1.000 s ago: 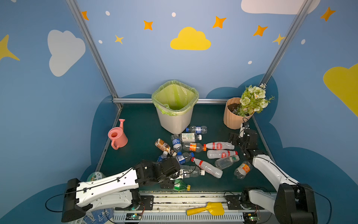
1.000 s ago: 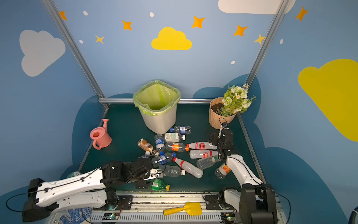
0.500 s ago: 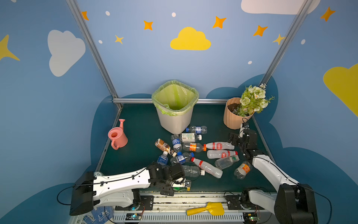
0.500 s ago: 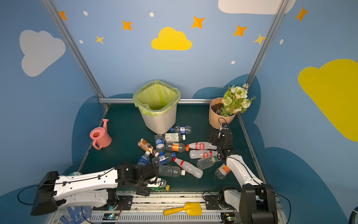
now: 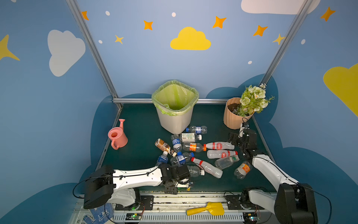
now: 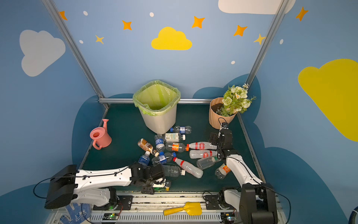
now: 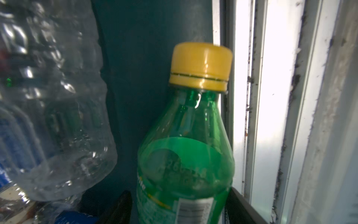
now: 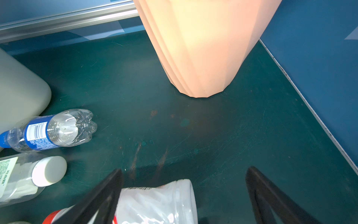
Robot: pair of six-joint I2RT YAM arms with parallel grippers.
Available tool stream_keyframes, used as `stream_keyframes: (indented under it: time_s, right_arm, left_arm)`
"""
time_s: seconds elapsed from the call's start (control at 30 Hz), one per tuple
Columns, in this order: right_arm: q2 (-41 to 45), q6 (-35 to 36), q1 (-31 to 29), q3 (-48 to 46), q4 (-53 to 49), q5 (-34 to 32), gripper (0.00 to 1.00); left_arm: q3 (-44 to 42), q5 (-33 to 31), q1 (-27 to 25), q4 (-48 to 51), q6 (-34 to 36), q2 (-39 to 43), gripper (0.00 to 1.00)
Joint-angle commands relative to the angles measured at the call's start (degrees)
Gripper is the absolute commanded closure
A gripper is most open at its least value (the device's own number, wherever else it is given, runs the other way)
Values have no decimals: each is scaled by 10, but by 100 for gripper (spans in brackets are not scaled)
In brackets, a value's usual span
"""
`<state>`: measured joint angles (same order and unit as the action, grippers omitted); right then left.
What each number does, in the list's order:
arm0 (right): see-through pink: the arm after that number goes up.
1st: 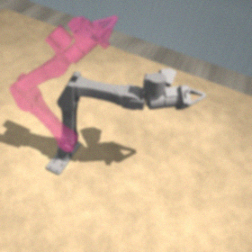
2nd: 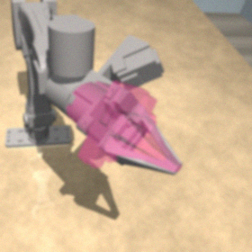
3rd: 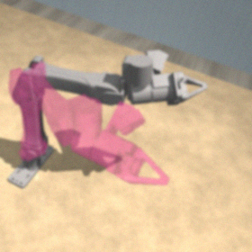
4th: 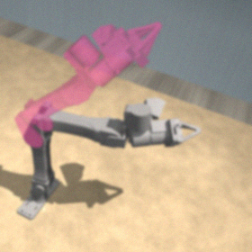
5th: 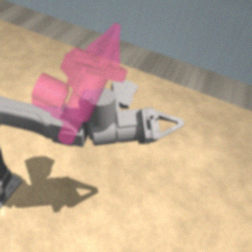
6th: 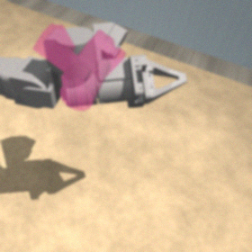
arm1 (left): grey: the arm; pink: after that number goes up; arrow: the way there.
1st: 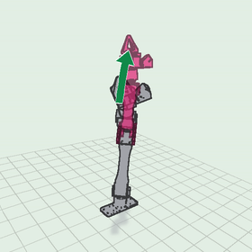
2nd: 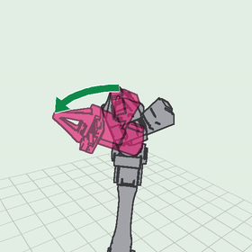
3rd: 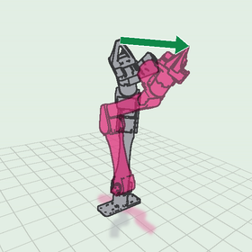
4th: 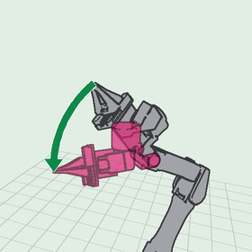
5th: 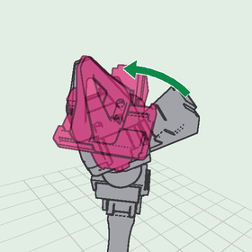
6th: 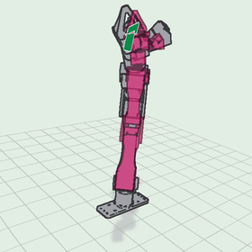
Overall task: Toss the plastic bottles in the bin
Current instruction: 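Reach the left gripper down to the green yellow-capped bottle and grasp it, then lift the green bottle with the left gripper and release it over the bin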
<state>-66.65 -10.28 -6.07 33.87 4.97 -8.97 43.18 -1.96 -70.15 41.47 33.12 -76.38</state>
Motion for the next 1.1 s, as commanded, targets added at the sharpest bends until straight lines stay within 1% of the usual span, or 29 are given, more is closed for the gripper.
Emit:
stream_keyframes:
  time_s: [0.0,0.07,0.2,0.3,0.37,0.43,0.57,0.6,0.7,0.77,0.83,0.9,1.0,1.07]
  right_arm:
    - [-9,1,-2,4,14,-4,3]
    - [-12,2,-1,4,17,-4,3]
    - [-16,5,-1,4,20,-3,3]
    - [-19,5,0,4,21,-4,3]
    - [-20,5,0,3,23,-4,3]
    - [-20,5,0,3,23,-4,3]
    - [-19,5,1,2,23,-6,3]
    - [-20,4,2,2,24,-6,3]
    - [-21,2,3,2,23,-8,3]
    - [-19,2,3,1,23,-8,3]
    - [-20,1,4,1,23,-9,3]
    - [-20,-1,4,1,24,-9,3]
    - [-19,-1,4,1,23,-10,3]
    - [-17,-1,4,1,20,-12,3]
  left_arm:
    - [3,13,0,-3,-9,-6,25]
    - [-1,13,0,-6,-10,-11,29]
    - [-6,13,0,-10,-19,-16,33]
    - [-11,16,0,-14,-21,-21,41]
    - [-16,19,0,-18,-26,-22,42]
    - [-20,20,-1,-20,-29,-21,45]
    - [-25,26,0,-19,-37,-20,46]
    - [-25,29,0,-18,-37,-21,48]
    - [-6,28,0,0,-39,-25,54]
    - [22,18,0,25,-55,-33,57]
    - [51,9,-1,47,-63,-38,61]
    - [67,8,-1,52,-70,-31,63]
    - [71,7,-1,28,-75,9,64]
    - [75,-14,-1,18,-79,39,64]
